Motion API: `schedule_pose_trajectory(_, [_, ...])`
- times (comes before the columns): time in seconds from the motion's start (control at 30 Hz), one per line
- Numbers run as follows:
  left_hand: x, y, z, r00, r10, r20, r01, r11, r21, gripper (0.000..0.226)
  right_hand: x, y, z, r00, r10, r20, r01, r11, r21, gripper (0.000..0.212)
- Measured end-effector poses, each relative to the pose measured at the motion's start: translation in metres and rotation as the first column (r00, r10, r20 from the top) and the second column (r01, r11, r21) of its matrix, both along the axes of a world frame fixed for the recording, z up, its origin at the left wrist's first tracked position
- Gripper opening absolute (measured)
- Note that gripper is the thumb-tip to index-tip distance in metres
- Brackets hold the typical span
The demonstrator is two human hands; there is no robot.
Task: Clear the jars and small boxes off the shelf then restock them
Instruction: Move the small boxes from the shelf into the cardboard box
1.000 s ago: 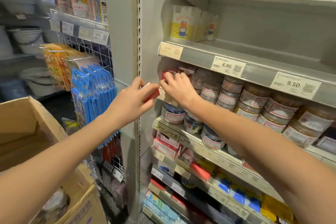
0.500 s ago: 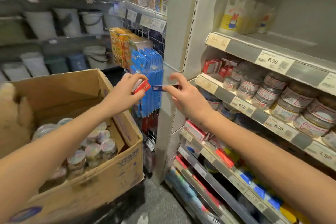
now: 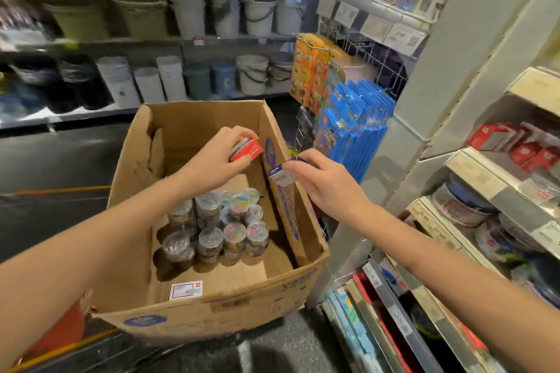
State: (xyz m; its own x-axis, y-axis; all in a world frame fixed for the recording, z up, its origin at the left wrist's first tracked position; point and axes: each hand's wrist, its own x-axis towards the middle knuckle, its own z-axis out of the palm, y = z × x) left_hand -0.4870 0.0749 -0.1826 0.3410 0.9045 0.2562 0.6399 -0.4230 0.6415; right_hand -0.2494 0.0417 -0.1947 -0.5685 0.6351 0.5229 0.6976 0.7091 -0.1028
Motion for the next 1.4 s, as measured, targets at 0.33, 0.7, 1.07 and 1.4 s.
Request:
schedule_pose_trajectory(0.33, [-0.041, 0.031, -0.028, 0.998, 0.018, -0.056, -0.022, 0.997, -0.077, 0.036, -0.048, 0.047, -0.017, 0.983, -0.041, 0.179, 0.082, 0.97, -0.228, 0.04])
schedule_pose_trajectory(0.7, [-0.053, 0.028, -0.049, 0.997, 0.014, -0.072, -0.031, 0.971, -0.238, 0.046, -0.058, 0.071, -0.026, 0.914, 0.062, 0.4, 0.018, 0.981, -0.194, 0.034])
schedule_pose_trajectory(1.07, [-0.054, 0.001, -0.07, 0.984, 0.152, -0.087, -0.171, 0.947, -0.271, 0.046, -0.079, 0.076, -0.039, 0.923, 0.153, 0.352, -0.066, 0.967, -0.247, 0.042])
schedule_pose_trajectory(1.4, [-0.069, -0.011, -0.072, 0.972, 0.228, 0.05, -0.183, 0.877, -0.444, 0.033, -0.093, 0.071, -0.047, 0.817, 0.371, 0.441, -0.087, 0.835, -0.543, 0.076])
